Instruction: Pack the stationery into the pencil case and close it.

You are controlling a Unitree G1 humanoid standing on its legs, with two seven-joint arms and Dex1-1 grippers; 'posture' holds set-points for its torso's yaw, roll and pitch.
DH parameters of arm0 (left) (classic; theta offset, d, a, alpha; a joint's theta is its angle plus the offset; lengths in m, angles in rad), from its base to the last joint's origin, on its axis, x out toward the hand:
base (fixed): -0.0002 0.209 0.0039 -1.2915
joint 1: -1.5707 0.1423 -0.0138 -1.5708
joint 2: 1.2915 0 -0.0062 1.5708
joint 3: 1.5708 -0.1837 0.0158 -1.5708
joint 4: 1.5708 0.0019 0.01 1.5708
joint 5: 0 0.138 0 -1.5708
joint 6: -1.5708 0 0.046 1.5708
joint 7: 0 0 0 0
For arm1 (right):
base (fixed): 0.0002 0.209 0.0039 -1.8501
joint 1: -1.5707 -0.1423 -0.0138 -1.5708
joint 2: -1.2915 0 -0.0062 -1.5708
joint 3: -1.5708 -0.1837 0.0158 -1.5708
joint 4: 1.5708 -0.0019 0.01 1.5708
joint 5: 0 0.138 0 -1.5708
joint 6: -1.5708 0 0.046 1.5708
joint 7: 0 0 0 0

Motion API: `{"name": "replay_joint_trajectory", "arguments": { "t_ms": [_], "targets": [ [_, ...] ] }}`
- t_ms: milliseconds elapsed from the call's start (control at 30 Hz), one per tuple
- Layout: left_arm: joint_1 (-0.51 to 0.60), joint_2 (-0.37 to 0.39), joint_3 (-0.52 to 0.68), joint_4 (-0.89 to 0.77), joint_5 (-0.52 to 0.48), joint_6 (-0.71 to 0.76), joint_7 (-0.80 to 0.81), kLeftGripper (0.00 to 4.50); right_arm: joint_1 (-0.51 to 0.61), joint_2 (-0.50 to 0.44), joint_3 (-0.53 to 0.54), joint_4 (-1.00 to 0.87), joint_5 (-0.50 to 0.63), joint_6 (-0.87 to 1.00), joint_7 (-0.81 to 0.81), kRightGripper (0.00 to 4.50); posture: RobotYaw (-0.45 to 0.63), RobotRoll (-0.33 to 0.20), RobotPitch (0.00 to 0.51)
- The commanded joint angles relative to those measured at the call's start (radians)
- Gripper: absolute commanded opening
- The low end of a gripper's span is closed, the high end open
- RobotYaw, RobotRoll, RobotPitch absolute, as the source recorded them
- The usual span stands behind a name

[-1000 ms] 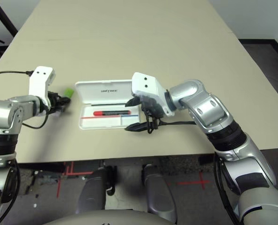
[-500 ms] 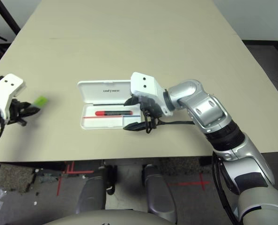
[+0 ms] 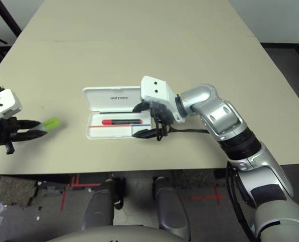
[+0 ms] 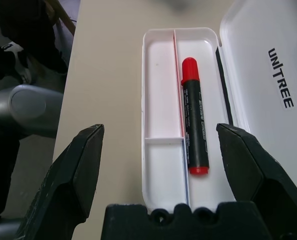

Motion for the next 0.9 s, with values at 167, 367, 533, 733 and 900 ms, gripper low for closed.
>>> {"name": "replay_joint_trajectory", "arguments": {
  "t_ms": [167, 367, 533, 733, 900],
  "targets": [
    [-0.151, -0.074, -0.138, -0.184, -0.059, 0.127, 0.042, 1.10, 0.021, -0.062, -0.005, -0.029, 0.005, 0.024, 0.029, 4.50, -0.03, 0.000, 0.190],
    [-0.246, -0.152, -0.243, -0.257, -0.072, 0.187, 0.072, 1.10, 0.040, -0.112, -0.020, -0.031, 0.005, 0.028, 0.033, 4.50, -0.04, 0.000, 0.190],
    [-0.297, -0.198, -0.337, -0.268, -0.044, 0.192, 0.082, 1.10, 0.056, -0.150, -0.029, -0.035, 0.007, 0.029, 0.038, 4.50, -0.05, 0.000, 0.188],
    [-0.337, -0.212, -0.424, -0.255, -0.003, 0.159, 0.062, 1.10, 0.084, -0.189, -0.045, -0.041, 0.012, 0.031, 0.047, 4.50, -0.06, 0.000, 0.185],
    [-0.380, -0.225, -0.495, -0.196, 0.069, 0.101, 0.044, 1.10, 0.102, -0.196, -0.057, -0.048, 0.013, 0.035, 0.039, 4.50, -0.07, 0.000, 0.182]
  ]
}}
